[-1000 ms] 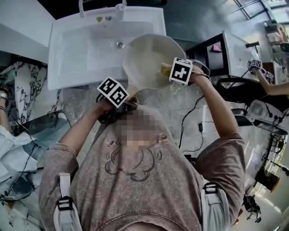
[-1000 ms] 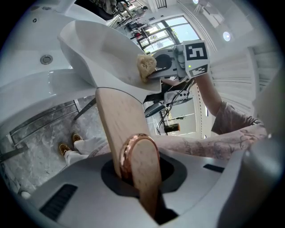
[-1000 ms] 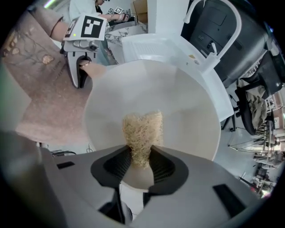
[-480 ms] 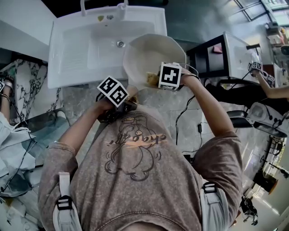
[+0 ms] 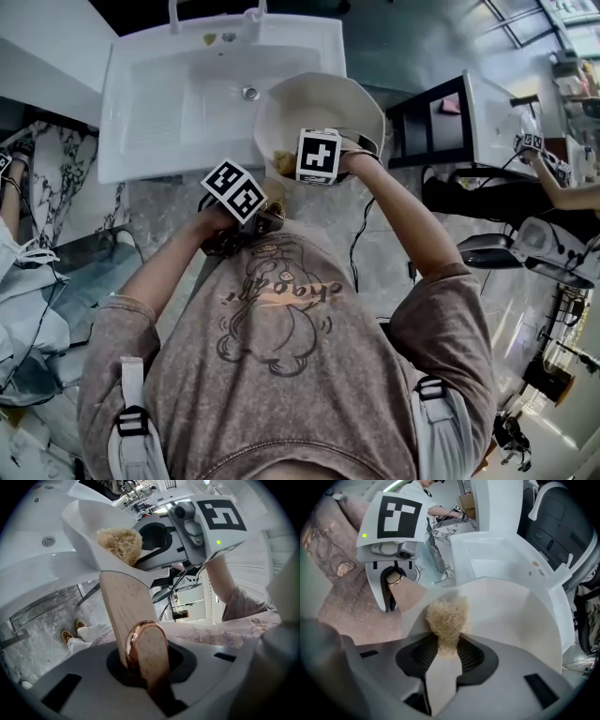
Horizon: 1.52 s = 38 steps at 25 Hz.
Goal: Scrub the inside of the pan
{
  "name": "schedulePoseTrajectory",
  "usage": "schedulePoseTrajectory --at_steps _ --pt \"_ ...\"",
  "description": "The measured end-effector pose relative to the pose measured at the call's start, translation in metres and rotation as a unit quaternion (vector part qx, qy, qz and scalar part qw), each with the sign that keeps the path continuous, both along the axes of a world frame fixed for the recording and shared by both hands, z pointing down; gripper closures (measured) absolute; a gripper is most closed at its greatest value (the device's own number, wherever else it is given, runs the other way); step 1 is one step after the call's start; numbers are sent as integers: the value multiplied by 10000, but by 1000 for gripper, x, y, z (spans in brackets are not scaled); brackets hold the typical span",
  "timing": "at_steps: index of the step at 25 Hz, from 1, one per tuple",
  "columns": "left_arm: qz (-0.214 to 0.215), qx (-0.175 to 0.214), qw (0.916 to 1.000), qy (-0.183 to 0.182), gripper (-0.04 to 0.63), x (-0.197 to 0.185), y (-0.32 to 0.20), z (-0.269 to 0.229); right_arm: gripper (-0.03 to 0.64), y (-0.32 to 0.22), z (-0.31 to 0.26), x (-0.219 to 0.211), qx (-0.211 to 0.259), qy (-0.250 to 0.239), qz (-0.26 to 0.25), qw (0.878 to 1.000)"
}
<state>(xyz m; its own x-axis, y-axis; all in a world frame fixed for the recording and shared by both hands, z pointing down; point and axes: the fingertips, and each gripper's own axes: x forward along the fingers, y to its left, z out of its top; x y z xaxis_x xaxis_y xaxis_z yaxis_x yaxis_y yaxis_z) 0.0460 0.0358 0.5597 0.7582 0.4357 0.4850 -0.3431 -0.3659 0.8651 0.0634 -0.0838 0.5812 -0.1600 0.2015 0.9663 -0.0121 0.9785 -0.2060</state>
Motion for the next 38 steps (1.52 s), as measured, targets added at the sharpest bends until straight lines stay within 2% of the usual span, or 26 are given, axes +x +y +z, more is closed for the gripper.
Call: schedulePoseTrajectory --at_steps 4,11,15,22,26,32,38 --pt "2 -12 10000 17 551 -1 -1 0 476 -10 10 -12 131 25 -2 9999" --pt "9 -52 10000 18 551 1 -1 1 476 -32 28 -20 306 -7 299 9991" --pt "-12 -55 10000 33 551 1 -1 0 476 -49 38 -16 555 195 499 9970" --pt "-16 -35 10000 37 551 1 -1 0 476 -74 50 -27 795 -56 763 9939" --pt "-17 -37 10000 44 551 1 -1 0 476 -89 55 -29 941 -177 962 9907" --pt "-26 -29 10000 40 551 0 1 -2 476 -105 53 -9 1217 261 1359 9829" --pt "-30 -23 10000 47 551 1 1 -1 476 -127 56 -10 1520 35 1543 9762"
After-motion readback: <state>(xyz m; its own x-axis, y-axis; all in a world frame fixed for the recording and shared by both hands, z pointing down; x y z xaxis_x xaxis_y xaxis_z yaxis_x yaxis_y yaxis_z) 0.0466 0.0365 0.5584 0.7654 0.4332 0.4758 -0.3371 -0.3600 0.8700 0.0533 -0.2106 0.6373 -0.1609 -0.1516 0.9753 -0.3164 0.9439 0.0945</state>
